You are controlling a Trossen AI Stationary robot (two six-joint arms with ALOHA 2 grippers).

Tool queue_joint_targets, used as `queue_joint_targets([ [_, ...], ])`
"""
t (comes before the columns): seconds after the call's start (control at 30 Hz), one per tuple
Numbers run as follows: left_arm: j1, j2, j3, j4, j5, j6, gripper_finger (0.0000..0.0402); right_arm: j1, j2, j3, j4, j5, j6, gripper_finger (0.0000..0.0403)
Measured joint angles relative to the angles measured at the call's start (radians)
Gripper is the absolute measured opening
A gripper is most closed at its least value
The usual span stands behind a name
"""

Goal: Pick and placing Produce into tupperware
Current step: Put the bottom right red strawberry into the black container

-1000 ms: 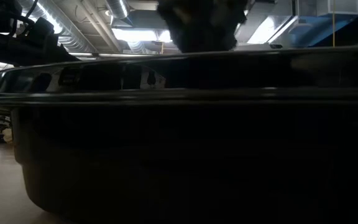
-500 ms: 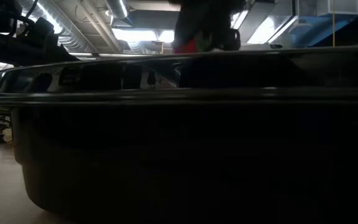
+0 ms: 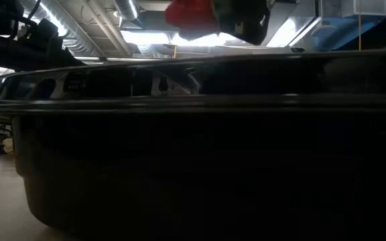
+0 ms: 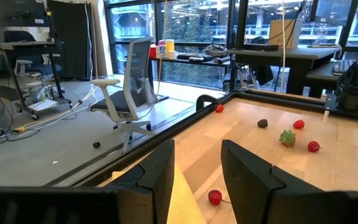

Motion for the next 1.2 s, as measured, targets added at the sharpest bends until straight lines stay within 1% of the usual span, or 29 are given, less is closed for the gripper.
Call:
queue_joint_targets([
  [0.47, 0.000, 0.000, 0.000, 0.000, 0.000, 0.000, 0.0125, 0.037, 0.133, -0.001, 0.011, 0.000, 0.034, 0.0143],
  [0.67, 0.000, 0.000, 0.000, 0.000, 0.000, 0.000, 0.0125, 0.037, 0.145, -0.001, 0.009, 0.000, 0.034, 0.0145],
  [0.9, 0.000, 0.000, 0.000, 0.000, 0.000, 0.000, 0.0125, 0.037, 0.145, -0.001, 0.009, 0.000, 0.035, 0.0164],
  [1.2, 0.000, 0.000, 0.000, 0.000, 0.000, 0.000, 0.0125, 0.037, 0.145, -0.001, 0.009, 0.000, 0.035, 0.0168],
])
